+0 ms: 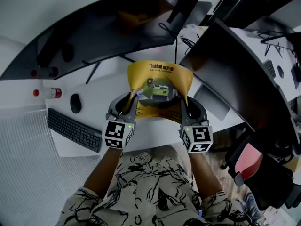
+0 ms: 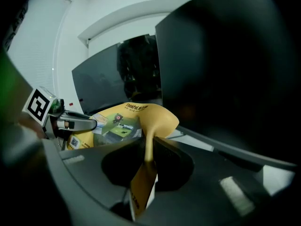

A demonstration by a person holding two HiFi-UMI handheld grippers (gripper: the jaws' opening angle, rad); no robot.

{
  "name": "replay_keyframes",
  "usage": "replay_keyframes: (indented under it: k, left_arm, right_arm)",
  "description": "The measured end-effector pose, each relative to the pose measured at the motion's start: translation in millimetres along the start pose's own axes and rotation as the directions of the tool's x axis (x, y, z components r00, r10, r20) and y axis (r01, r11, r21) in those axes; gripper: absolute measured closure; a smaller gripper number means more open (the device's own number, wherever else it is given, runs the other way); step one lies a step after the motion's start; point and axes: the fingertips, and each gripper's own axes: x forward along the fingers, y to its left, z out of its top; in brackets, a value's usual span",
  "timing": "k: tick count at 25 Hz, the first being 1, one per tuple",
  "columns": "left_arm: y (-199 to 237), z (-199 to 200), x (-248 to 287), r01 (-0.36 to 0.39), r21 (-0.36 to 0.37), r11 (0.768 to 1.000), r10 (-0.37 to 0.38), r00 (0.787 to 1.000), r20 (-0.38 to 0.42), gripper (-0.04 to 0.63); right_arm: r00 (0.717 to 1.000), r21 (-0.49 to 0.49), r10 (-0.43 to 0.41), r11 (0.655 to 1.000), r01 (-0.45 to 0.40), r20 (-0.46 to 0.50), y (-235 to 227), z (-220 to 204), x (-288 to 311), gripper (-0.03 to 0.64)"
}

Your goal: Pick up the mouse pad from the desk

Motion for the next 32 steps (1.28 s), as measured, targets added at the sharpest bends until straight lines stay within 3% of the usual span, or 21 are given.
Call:
replay_keyframes:
  k: [6,13,22,28,32]
  left_arm:
    - [1,41,-23,-0.009,0.024,1.000,0.006,0.995,0.100,0.520]
    - [-3,102,-54,-0.044,0.093,0.995,0.021,0.972,0.233,0.520]
    - [-7,179,-94,-0.114,0.192,0.975,0.037,0.930,0.365,0.518]
    - [-15,214,-118,-0.129,0.179,0.975,0.031,0.885,0.465,0.520]
    - [-19,230,-133,-0.134,0.167,0.977,0.035,0.869,0.493,0.520]
  right_arm:
    - [0.995,-0.028,0.023,0.999,-0.020,0.100,8,43,-17,0.554]
    - [0.969,-0.084,0.043,0.996,-0.024,0.242,16,102,-45,0.552]
    - [0.929,-0.147,0.053,0.989,0.001,0.367,29,175,-77,0.552]
    - [0.901,-0.170,0.062,0.985,0.014,0.429,35,206,-98,0.552]
    - [0.880,-0.188,0.073,0.982,0.018,0.469,40,225,-114,0.552]
